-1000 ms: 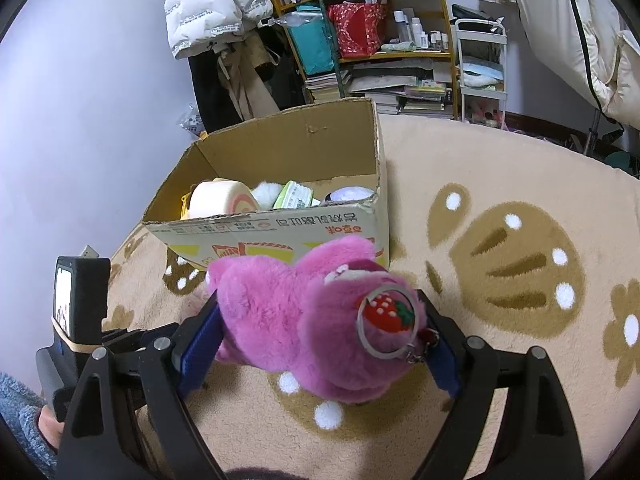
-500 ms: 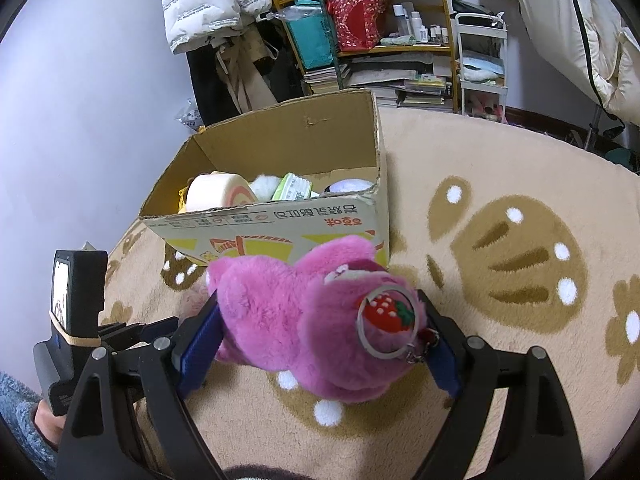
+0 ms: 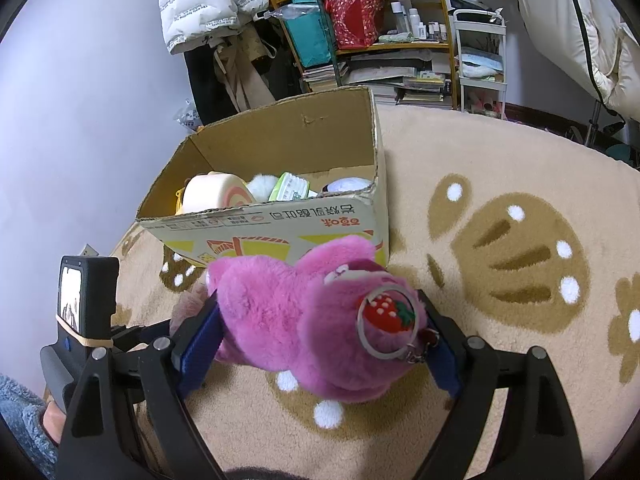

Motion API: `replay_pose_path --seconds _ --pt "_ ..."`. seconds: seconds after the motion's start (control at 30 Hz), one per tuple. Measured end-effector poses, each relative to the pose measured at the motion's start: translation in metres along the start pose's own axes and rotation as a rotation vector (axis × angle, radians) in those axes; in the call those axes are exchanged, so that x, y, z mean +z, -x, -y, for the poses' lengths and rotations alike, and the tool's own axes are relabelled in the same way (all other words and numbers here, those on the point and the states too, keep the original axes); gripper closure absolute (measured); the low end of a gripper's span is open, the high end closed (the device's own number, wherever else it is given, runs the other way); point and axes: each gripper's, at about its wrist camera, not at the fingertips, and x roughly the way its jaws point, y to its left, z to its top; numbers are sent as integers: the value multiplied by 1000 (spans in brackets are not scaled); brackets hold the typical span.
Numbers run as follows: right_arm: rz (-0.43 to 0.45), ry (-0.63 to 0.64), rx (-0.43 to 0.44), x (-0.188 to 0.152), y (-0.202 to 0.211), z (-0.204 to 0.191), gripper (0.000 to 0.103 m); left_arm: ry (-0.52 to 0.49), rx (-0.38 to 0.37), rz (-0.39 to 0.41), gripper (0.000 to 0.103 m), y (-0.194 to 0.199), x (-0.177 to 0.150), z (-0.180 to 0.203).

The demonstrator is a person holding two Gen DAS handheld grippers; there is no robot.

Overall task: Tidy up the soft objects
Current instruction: 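Lift the pink bear with right gripper while left gripper lifts the wrapped roll upright, then carry the bear and wrapped roll over the box and open both grippers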

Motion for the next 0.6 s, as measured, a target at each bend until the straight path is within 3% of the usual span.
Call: replay_pose_path --seconds 0.1,0.3,0.6 --pt "14 8 -6 0 1 0 11 17 5 7 84 2 1 -7" --pt "64 20 -16 0 10 -2 11 73 -32 46 88 19 -2 -18" --pt "190 39 -41 6 43 -6 11 44 -82 325 88 98 -6 -15"
